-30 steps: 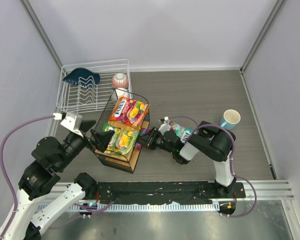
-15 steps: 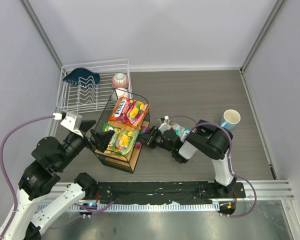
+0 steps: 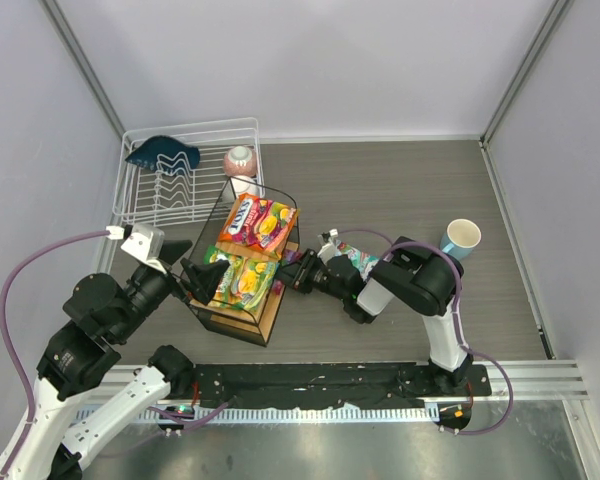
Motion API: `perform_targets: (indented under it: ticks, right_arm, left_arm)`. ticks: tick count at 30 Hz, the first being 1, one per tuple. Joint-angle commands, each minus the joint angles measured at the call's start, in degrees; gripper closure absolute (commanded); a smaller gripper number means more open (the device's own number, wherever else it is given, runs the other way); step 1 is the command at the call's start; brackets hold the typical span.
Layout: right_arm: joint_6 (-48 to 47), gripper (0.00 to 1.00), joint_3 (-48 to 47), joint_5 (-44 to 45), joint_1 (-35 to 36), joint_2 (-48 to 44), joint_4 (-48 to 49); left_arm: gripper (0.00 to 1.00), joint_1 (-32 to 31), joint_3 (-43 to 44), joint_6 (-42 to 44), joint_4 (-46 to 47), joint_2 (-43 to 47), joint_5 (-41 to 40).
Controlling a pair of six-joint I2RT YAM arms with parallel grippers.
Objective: Place and organize the candy bags onto the shelf
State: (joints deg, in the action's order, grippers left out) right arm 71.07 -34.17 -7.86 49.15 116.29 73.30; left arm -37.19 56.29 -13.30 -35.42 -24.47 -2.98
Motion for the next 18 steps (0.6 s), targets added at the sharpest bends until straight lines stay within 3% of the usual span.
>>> perform_targets:
  ticks: [1, 7, 18]
  right_arm:
    - [-0.84, 0.75, -0.37, -0.32, -0.63, -0.80, 3.61]
    - [-3.13, 0.45, 1.56, 1.17, -0.72, -4.49, 1.15]
    - [-3.74, 0.36, 4.55, 2.23, -1.07, -9.06, -2.10]
  left_arm:
    - [0.00, -0.25, -0.04, -0.15, 2.20, 0.30, 0.52]
    - [0.00, -0.16, -0.22, -0.41, 2.64, 0.47, 0.96]
    - [0.00, -0.25, -0.13, -0.85, 2.64, 0.91, 1.14]
